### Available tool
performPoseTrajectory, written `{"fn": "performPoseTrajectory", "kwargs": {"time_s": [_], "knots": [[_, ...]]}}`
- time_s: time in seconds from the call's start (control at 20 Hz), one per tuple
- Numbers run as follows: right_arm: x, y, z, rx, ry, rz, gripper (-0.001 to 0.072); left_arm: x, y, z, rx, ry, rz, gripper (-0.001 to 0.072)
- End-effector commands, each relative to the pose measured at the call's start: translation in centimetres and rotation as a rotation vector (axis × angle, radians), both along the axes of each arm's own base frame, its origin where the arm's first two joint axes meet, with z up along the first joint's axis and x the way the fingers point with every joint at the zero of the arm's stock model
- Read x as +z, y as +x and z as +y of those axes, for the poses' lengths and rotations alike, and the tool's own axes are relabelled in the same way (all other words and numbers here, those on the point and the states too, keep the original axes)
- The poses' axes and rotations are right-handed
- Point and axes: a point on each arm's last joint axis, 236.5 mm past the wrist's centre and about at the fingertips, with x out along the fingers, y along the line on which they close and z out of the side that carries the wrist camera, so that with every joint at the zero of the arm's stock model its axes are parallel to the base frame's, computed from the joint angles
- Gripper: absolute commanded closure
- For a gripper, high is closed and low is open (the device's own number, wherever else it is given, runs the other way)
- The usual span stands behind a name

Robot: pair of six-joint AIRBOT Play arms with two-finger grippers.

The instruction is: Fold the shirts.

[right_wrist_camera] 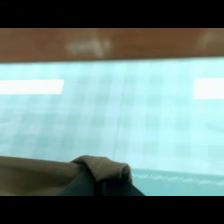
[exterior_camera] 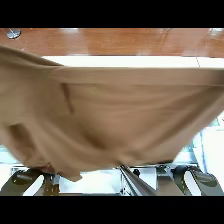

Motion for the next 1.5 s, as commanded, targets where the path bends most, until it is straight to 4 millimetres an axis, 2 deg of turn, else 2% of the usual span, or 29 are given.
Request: {"fn": "performPoseTrajectory", "kwargs": {"time_s": [0.0,0.05,0.15,0.25,0.35,0.45,0.55,0.6,0.7,0.75,0.9,1.05,1.15,1.3,1.35,1.45], "knots": [[-8.8,6.5,-0.9,0.010,0.066,0.174,0.0684,-9.4,8.1,-0.8,0.066,-0.034,0.176,0.0686],[-11.1,8.7,-1.3,-0.001,0.098,0.223,0.0684,-11.5,10.7,-1.3,0.081,-0.063,0.191,0.0686],[-14.2,13.3,-0.3,0.042,0.185,0.257,0.0684,-15.4,14.9,-2.0,0.101,-0.093,0.219,0.0686],[-18.4,17.7,-0.8,0.010,0.217,0.314,0.0684,-19.7,18.3,-2.5,0.141,-0.164,0.265,0.0685],[-22.0,21.6,-1.3,-0.010,0.262,0.376,0.0684,-23.4,20.9,-3.0,0.193,-0.303,0.309,0.0686],[-24.7,25.3,-2.0,-0.042,0.301,0.413,0.0684,-26.1,23.3,-3.4,0.284,-0.529,0.341,0.0685],[-26.7,27.8,-1.7,-0.036,0.349,0.452,0.0684,-28.6,24.8,-3.8,0.335,-0.687,0.384,0.0686],[-27.5,28.5,-1.4,-0.023,0.366,0.475,0.0684,-30.0,24.9,-3.7,0.346,-0.708,0.413,0.0685],[-28.9,28.9,-1.1,-0.016,0.388,0.506,0.0684,-32.4,24.8,-3.1,0.343,-0.677,0.458,0.0685],[-29.4,28.8,-1.2,-0.016,0.385,0.516,0.0684,-32.9,24.8,-2.7,0.345,-0.669,0.467,0.0685],[-29.4,27.9,-0.9,0.010,0.384,0.548,0.0684,-32.5,24.3,-2.0,0.289,-0.639,0.504,0.0685],[-28.4,24.7,-0.1,0.116,0.350,0.621,0.0683,-31.4,22.2,-1.5,0.148,-0.537,0.597,0.0685],[-29.0,21.7,0.2,0.176,0.294,0.726,0.0684,-32.0,20.1,-1.0,0.067,-0.471,0.676,0.0685],[-31.8,18.9,-1.6,0.139,0.176,0.862,0.0684,-34.8,16.8,-0.1,0.045,-0.435,0.846,0.0684],[-32.8,18.3,-2.4,0.105,0.152,0.896,0.0684,-36.0,15.8,-0.3,0.015,-0.422,0.897,0.0685],[-34.4,17.6,-2.5,0.082,0.160,0.924,0.0684,-37.8,14.4,-1.0,-0.025,-0.411,0.981,0.0684]]}}
